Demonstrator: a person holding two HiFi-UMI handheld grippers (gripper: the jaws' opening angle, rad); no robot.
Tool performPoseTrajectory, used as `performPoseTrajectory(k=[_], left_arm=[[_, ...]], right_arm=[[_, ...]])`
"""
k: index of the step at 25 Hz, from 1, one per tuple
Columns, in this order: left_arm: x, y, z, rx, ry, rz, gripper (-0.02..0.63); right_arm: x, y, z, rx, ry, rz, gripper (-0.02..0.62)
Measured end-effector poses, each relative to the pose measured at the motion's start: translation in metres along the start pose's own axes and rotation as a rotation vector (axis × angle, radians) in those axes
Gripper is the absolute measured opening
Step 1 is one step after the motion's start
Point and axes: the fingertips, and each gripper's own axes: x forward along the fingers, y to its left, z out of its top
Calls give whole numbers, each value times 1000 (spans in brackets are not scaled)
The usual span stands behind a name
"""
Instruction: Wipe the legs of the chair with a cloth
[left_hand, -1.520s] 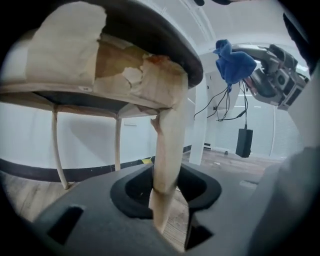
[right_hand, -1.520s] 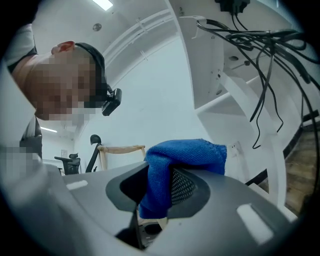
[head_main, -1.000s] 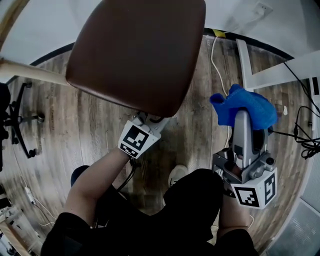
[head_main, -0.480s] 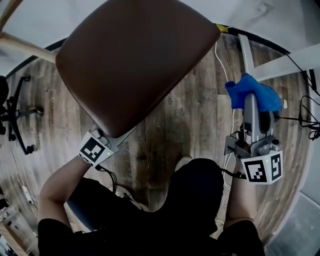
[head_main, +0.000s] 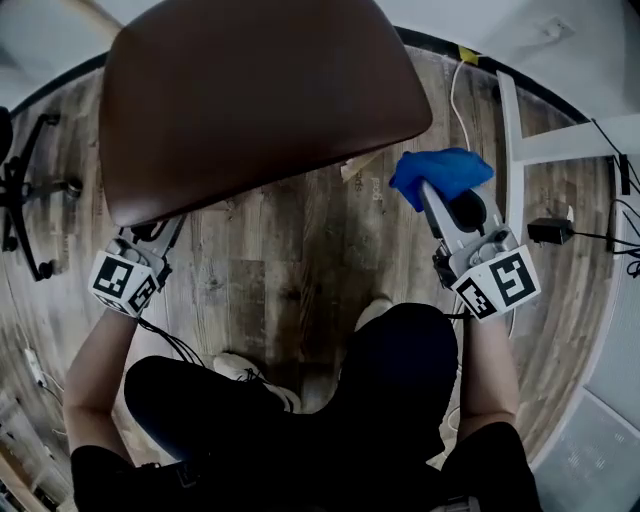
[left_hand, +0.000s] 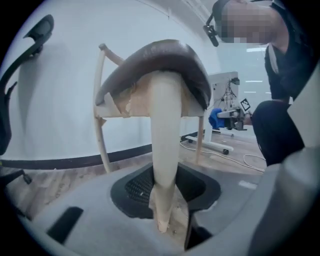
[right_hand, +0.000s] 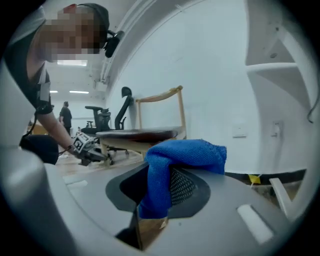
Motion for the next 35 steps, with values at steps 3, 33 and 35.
performPoseTrajectory(k=[3,33,35], left_arm=[[-2,41,3,-27,-11,95,135],[-81,39,85,-450,-255,21,6],[-81,10,108,-459,-264,-101,6]], right_arm=[[18,29,-4,-94,62,97,98],[94,41,-7,-133,274,291,100],[100,36,-25,-116,299,292,98]])
